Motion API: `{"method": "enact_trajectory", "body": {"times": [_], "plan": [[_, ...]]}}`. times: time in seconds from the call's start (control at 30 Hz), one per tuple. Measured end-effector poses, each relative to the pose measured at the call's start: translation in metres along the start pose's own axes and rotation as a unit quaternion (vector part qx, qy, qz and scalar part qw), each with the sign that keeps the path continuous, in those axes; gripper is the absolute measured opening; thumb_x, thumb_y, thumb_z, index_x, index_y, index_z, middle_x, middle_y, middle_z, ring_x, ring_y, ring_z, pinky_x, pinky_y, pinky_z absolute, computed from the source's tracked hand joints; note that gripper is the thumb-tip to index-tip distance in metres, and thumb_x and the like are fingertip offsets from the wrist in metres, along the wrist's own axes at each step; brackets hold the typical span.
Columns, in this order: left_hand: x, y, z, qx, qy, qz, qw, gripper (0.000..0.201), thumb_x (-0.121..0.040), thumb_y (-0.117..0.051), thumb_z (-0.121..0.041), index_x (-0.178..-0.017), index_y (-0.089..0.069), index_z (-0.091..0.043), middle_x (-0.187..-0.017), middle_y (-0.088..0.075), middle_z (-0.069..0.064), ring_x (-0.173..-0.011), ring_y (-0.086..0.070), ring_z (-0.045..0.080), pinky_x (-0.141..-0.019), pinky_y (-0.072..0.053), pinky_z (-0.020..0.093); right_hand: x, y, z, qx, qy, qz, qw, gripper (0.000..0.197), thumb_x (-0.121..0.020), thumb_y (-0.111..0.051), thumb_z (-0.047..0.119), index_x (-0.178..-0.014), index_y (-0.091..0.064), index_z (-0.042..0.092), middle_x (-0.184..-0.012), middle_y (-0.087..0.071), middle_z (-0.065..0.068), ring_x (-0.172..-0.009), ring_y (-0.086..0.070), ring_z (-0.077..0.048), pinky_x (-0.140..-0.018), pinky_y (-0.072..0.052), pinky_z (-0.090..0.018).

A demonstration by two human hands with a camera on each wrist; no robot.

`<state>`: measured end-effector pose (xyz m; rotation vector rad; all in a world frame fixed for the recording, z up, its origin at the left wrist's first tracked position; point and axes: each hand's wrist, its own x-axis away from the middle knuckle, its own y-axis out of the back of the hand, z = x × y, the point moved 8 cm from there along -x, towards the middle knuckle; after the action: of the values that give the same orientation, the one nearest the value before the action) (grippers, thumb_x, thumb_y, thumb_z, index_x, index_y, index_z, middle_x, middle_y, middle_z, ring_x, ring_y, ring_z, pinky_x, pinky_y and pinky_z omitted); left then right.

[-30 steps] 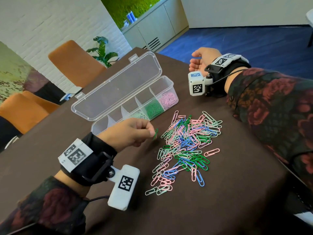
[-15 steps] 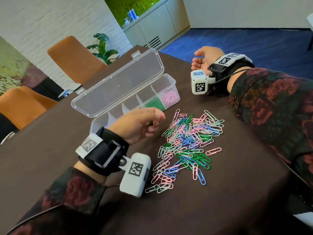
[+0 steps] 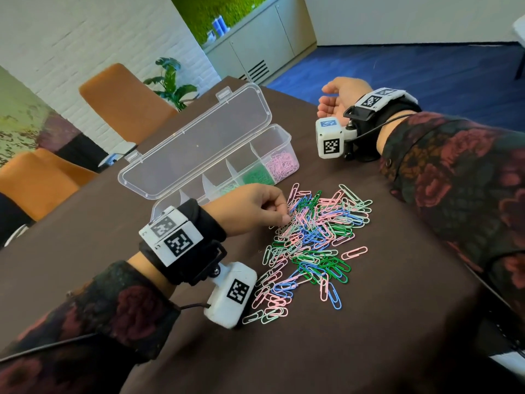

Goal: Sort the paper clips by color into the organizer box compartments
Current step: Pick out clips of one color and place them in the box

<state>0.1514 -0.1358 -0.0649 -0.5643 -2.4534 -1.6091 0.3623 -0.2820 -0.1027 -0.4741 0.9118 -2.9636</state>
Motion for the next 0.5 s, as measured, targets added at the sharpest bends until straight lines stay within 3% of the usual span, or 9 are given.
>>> {"method": "enact_trajectory", "body": {"times": [0.13,0.2,0.27,0.37,0.43,0.5], "plan": [[0.006,-0.003,0.008,0.234,0.015,0.009,0.972,0.017,-0.083,-0.064,-0.011,-0.073,-0.049,-0.014,-0.06,-0.042,-0.004,-0.045,-0.028,0.003,-0.042,-0.025,0.011,0.001,0.001,0.0,0.004,0.004,0.0,1.0,0.008,-0.086,-0.052,0.012,-0.088,-0.058,0.006,-0.071,-0.058,-0.008,-0.057,-0.056,-0.019,-0.053,-0.05,-0.026],[0.008,0.0,0.011,0.312,0.017,0.002,0.95,0.011,-0.077,-0.059,-0.014,-0.068,-0.052,-0.016,-0.066,-0.049,0.004,-0.045,-0.029,0.004,-0.041,-0.025,0.011,0.001,0.001,0.0,0.005,0.005,-0.003,1.0,0.009,-0.086,-0.053,0.012,-0.088,-0.058,0.006,-0.071,-0.058,-0.008,-0.058,-0.056,-0.019,-0.054,-0.051,-0.026],[0.009,0.001,0.014,0.387,0.024,0.0,0.922,0.017,-0.076,-0.056,-0.012,-0.061,-0.056,-0.019,-0.069,-0.057,0.004,-0.044,-0.03,0.004,-0.04,-0.026,0.011,0.001,0.001,0.001,0.007,0.004,-0.004,1.0,0.008,-0.086,-0.053,0.012,-0.087,-0.058,0.006,-0.072,-0.058,-0.008,-0.058,-0.056,-0.018,-0.055,-0.051,-0.026],[0.01,0.003,0.014,0.504,0.035,-0.007,0.863,0.013,-0.079,-0.053,-0.003,-0.074,-0.053,-0.015,-0.066,-0.055,0.0,-0.044,-0.034,0.003,-0.039,-0.026,0.011,0.001,0.001,0.001,0.01,0.001,-0.006,1.0,0.009,-0.086,-0.052,0.011,-0.085,-0.058,0.005,-0.072,-0.057,-0.008,-0.059,-0.056,-0.018,-0.055,-0.051,-0.026],[0.01,0.007,0.017,0.585,0.054,-0.026,0.809,0.008,-0.081,-0.049,-0.008,-0.087,-0.052,-0.012,-0.065,-0.049,-0.001,-0.047,-0.038,0.005,-0.041,-0.03,0.013,0.001,0.001,0.001,0.008,0.002,-0.007,1.0,0.009,-0.087,-0.051,0.011,-0.086,-0.058,0.005,-0.072,-0.057,-0.008,-0.059,-0.055,-0.018,-0.055,-0.051,-0.026],[0.009,0.017,0.017,0.651,0.052,-0.041,0.756,0.019,-0.075,-0.051,-0.009,-0.094,-0.054,-0.008,-0.068,-0.049,0.001,-0.051,-0.046,0.008,-0.043,-0.039,0.016,0.001,0.0,0.002,0.008,0.003,-0.008,1.0,0.01,-0.087,-0.05,0.011,-0.086,-0.058,0.006,-0.072,-0.057,-0.008,-0.058,-0.055,-0.018,-0.054,-0.051,-0.026]]}}
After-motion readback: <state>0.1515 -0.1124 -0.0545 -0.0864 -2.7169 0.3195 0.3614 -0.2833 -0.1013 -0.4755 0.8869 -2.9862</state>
